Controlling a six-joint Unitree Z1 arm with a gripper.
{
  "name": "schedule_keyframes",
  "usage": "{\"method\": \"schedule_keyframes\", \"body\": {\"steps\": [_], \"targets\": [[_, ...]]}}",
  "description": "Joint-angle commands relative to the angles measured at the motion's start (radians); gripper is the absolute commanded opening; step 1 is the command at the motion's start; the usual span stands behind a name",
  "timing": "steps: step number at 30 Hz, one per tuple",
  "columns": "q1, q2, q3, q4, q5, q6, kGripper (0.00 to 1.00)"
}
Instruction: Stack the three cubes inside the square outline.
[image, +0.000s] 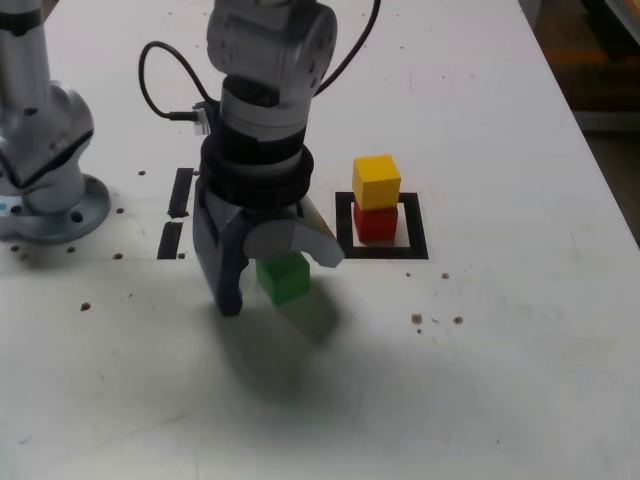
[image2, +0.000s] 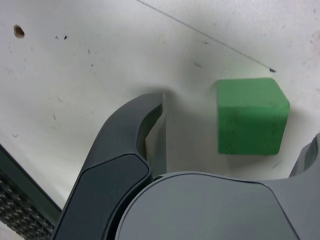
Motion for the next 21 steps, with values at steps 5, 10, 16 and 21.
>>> {"method": "schedule_keyframes", "body": {"steps": [5,10,16,21], "targets": [[0.024,0.031,0.009,-0.039,0.0,0.042,0.97],[0.04,0.046,0.021,-0.057,0.019,0.051,0.9],[0.047,0.075,0.024,-0.065,0.06,0.016,0.76],[0.055,0.088,0.018,-0.072,0.071,0.007,0.63]]}}
